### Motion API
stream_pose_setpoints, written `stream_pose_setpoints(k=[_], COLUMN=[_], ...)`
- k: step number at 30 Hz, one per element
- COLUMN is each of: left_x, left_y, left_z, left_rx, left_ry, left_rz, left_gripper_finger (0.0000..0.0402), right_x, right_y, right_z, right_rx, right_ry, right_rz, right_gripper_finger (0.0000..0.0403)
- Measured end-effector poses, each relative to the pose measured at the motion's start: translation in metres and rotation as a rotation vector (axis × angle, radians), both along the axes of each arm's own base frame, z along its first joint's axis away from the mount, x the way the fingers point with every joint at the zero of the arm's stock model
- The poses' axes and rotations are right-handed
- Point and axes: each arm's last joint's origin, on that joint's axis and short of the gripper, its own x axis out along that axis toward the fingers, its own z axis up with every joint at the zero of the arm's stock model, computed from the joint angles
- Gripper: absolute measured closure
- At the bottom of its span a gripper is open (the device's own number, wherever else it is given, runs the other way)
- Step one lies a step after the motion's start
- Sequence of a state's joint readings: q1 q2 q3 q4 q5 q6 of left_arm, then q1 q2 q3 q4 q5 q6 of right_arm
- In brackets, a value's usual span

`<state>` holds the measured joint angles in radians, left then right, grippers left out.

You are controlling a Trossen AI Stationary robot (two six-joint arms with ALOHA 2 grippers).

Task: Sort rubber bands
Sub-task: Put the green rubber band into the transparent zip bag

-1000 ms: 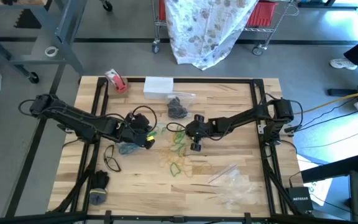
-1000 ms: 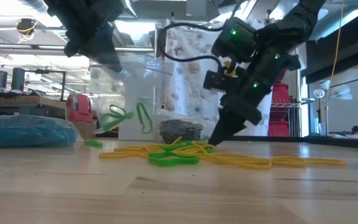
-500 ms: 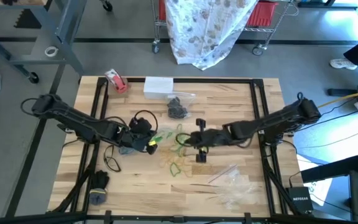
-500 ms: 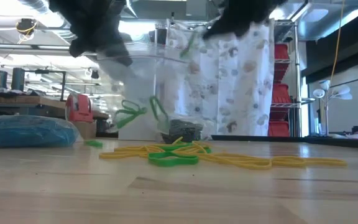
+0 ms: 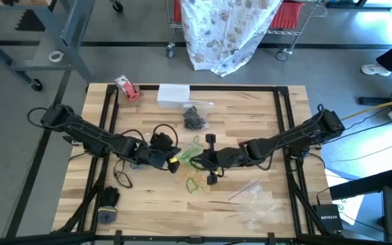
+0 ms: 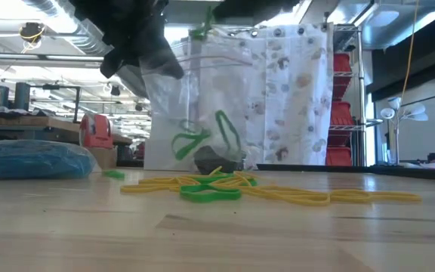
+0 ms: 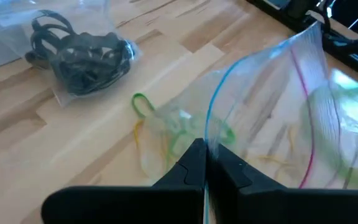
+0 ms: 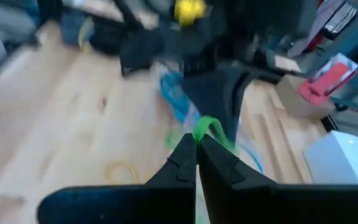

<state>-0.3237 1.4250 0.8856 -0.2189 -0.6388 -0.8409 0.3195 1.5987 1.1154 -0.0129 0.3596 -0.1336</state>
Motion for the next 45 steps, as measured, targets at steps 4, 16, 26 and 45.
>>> stream_pose_setpoints(k=[4, 16, 26, 45], left_x=[0.000, 0.000, 0.000, -0.057], left_y=[0.000, -0.001, 0.001, 0.029], left_z=[0.000, 0.000, 0.000, 0.037], left_rx=[-0.020, -0.029, -0.050, 0.110], left_ry=[-0.009, -0.013, -0.020, 0.096], left_rz=[0.007, 0.008, 0.032, 0.121], left_gripper_finger=[0.0402, 0.0402, 0.0402, 0.0402], right_x=[0.003, 0.004, 0.003, -0.016], right_y=[-0.004, -0.007, -0.006, -0.035], right_z=[-0.004, -0.005, -0.004, -0.044], right_rx=[-0.069, -0.075, -0.121, 0.058], right_ry=[-0.001, 0.011, 0.038, 0.272], right_rz=[-0.044, -0.040, -0.081, -0.284], right_gripper_finger=[0.0395, 0.0395, 0.0292, 0.0263])
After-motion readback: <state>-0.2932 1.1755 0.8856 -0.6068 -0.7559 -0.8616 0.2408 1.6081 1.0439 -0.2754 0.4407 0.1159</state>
